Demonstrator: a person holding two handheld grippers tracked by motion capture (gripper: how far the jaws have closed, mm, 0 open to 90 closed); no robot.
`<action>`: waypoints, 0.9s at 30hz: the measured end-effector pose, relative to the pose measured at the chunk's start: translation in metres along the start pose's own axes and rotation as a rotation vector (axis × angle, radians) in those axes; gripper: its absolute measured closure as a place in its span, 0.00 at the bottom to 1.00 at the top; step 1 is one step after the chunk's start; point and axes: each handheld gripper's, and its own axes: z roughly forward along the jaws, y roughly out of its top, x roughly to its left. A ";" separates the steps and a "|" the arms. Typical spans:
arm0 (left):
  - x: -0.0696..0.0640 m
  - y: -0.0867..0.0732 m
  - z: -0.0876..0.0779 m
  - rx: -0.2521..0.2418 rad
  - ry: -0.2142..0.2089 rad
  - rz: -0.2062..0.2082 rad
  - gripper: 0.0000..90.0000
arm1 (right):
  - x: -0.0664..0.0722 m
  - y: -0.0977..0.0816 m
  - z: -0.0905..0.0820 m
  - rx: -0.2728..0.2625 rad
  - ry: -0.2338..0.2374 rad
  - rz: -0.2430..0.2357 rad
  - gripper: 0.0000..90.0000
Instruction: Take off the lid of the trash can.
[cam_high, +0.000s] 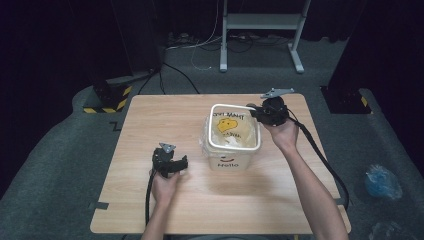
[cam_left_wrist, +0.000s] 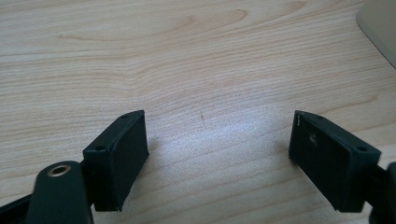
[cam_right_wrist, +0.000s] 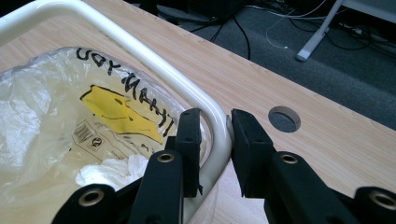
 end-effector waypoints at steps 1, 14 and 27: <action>0.000 0.000 0.000 0.000 0.000 0.000 0.22 | -0.001 0.000 -0.002 0.000 0.000 0.003 0.82; 0.000 0.000 0.000 0.001 0.000 -0.001 0.22 | -0.006 0.001 -0.015 -0.003 -0.002 0.017 0.82; 0.000 0.000 0.000 0.003 0.001 0.002 0.22 | -0.018 -0.004 -0.033 -0.017 -0.015 0.041 0.82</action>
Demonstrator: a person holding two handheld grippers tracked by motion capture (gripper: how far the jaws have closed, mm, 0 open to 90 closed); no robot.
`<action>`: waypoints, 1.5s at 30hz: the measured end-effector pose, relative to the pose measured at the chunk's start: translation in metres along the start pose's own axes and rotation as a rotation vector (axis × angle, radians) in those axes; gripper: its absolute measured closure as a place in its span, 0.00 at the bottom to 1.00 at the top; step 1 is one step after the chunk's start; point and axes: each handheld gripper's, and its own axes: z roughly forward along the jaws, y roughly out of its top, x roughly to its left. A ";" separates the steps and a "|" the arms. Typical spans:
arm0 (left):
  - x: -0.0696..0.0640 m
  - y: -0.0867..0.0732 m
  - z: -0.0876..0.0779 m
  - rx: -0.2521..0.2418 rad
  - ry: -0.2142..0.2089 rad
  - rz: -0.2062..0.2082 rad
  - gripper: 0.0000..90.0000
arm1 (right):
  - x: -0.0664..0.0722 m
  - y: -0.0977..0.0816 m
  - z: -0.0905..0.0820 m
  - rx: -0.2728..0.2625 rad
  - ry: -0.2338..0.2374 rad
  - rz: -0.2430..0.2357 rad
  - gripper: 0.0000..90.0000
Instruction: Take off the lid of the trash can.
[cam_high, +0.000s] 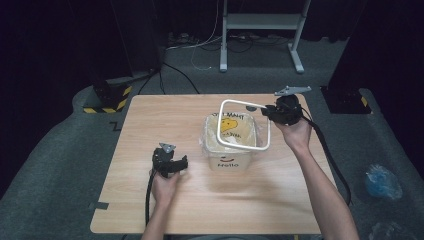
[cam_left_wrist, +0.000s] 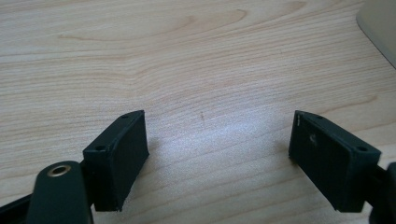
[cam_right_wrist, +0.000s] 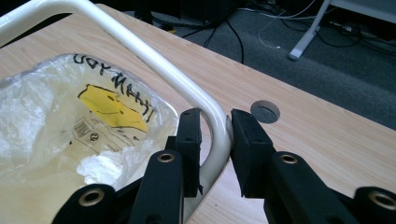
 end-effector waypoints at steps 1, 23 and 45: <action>0.000 0.000 0.000 0.000 0.000 0.000 0.22 | -0.001 -0.001 -0.001 0.000 -0.001 0.001 0.82; 0.000 0.000 0.000 0.000 0.000 0.000 0.22 | -0.030 -0.022 -0.036 -0.022 -0.024 0.052 0.82; 0.000 0.000 0.000 -0.001 0.000 0.000 0.22 | -0.051 -0.049 -0.060 -0.037 -0.051 0.094 0.82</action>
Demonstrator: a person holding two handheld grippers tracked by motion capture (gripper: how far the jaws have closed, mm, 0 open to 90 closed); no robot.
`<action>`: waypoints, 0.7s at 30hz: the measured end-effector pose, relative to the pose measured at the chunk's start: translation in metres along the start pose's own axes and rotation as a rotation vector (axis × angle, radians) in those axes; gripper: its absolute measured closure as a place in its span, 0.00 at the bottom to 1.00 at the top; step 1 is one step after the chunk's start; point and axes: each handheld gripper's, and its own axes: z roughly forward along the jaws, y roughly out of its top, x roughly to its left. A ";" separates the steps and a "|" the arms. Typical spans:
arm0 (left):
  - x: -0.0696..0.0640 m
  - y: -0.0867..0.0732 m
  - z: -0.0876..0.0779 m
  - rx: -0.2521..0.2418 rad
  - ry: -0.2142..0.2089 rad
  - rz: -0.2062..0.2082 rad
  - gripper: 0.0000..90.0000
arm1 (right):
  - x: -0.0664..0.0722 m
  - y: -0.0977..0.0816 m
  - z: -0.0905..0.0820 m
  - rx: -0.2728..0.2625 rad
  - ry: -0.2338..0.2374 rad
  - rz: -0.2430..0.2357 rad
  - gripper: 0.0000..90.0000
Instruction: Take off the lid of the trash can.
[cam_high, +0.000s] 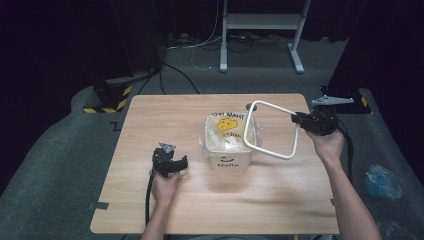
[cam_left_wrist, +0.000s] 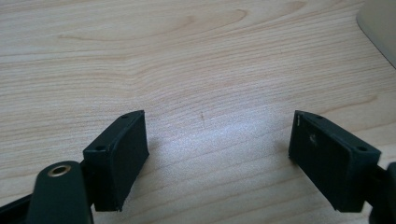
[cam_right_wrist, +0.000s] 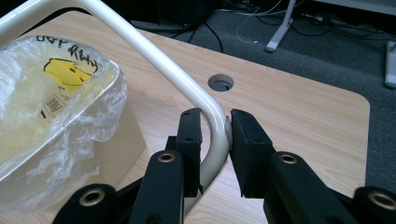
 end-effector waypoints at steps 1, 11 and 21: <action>0.000 0.000 0.000 0.000 0.000 0.000 0.22 | -0.001 -0.001 -0.001 0.001 -0.001 0.003 0.83; 0.000 0.000 0.000 0.000 0.000 0.000 0.22 | -0.010 -0.014 -0.006 0.014 -0.013 0.023 0.83; 0.000 0.000 0.000 0.000 0.000 0.000 0.22 | -0.018 -0.028 -0.008 0.028 -0.022 0.044 0.83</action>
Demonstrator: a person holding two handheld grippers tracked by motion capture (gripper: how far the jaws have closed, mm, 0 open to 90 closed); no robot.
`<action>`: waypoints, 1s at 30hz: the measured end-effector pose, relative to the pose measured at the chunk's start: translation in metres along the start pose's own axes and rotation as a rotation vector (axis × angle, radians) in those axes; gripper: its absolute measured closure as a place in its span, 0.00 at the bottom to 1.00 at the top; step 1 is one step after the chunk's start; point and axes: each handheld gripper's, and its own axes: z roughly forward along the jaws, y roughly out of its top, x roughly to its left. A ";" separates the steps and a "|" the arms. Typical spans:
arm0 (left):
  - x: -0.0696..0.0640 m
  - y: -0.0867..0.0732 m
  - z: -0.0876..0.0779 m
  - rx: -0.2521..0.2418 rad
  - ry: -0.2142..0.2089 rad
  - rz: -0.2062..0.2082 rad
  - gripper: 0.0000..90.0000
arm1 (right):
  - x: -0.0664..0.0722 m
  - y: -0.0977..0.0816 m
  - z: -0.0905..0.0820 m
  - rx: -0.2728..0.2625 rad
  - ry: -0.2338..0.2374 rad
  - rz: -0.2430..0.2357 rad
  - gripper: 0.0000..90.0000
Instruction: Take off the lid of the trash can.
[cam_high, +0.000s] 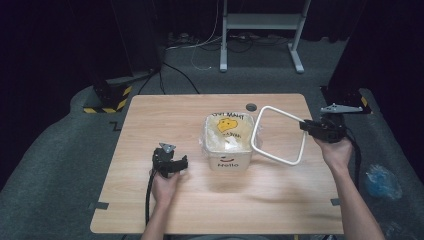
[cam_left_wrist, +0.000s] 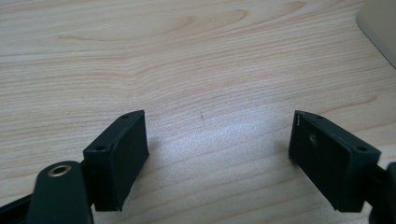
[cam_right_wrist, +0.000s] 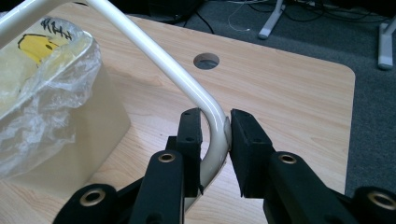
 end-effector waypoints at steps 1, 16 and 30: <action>0.000 0.000 0.000 0.000 0.000 0.000 0.22 | 0.000 0.000 0.000 0.000 0.000 0.000 0.83; 0.000 0.000 0.000 -0.001 0.000 0.000 0.22 | -0.014 -0.023 0.001 0.027 -0.011 0.032 0.83; 0.000 0.000 0.000 -0.001 0.000 -0.002 0.22 | -0.022 -0.040 0.001 0.051 -0.007 0.049 0.83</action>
